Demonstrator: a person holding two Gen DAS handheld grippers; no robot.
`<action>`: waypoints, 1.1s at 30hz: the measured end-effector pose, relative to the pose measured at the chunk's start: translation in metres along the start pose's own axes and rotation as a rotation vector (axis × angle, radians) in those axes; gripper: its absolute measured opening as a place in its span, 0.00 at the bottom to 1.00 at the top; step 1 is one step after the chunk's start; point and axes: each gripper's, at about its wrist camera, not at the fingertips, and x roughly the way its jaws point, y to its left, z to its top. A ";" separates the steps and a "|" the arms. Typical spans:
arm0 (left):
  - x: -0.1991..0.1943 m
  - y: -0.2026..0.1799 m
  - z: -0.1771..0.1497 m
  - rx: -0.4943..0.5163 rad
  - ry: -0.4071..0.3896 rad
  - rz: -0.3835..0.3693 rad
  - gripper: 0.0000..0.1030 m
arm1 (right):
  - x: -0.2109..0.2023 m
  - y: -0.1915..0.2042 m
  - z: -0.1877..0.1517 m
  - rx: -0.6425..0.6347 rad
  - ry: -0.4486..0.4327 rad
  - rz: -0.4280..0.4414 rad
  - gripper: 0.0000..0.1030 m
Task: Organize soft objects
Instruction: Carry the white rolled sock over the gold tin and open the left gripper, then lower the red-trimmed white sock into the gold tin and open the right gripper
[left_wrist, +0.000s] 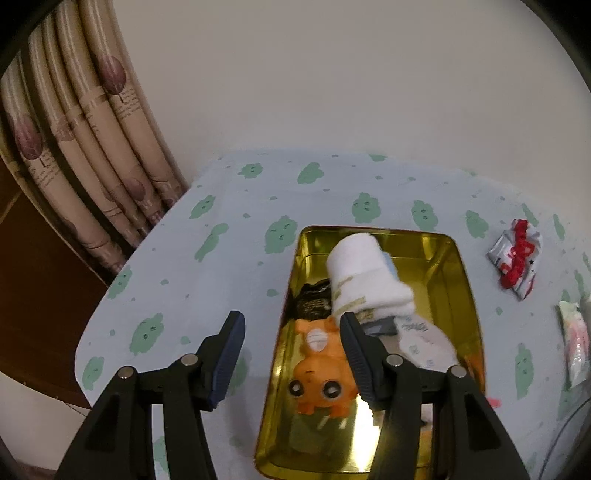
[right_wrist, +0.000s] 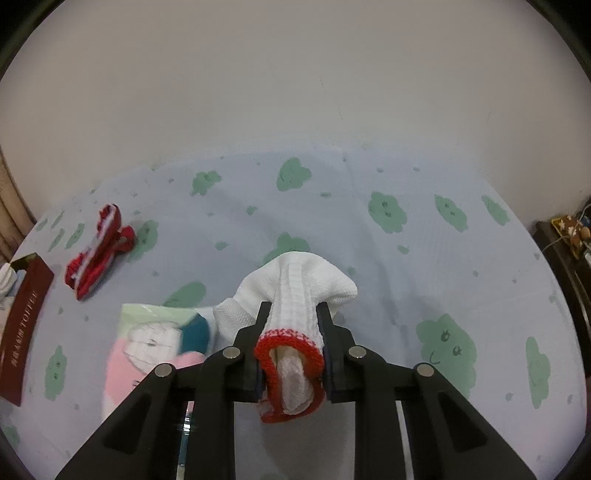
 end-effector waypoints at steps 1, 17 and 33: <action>0.000 0.001 -0.002 0.002 -0.008 0.012 0.53 | -0.004 0.004 0.003 -0.001 -0.002 0.011 0.19; 0.007 0.047 -0.034 -0.101 -0.030 0.072 0.53 | -0.046 0.206 0.033 -0.228 0.018 0.375 0.20; 0.018 0.064 -0.044 -0.154 -0.037 0.064 0.53 | -0.001 0.364 0.026 -0.319 0.106 0.439 0.21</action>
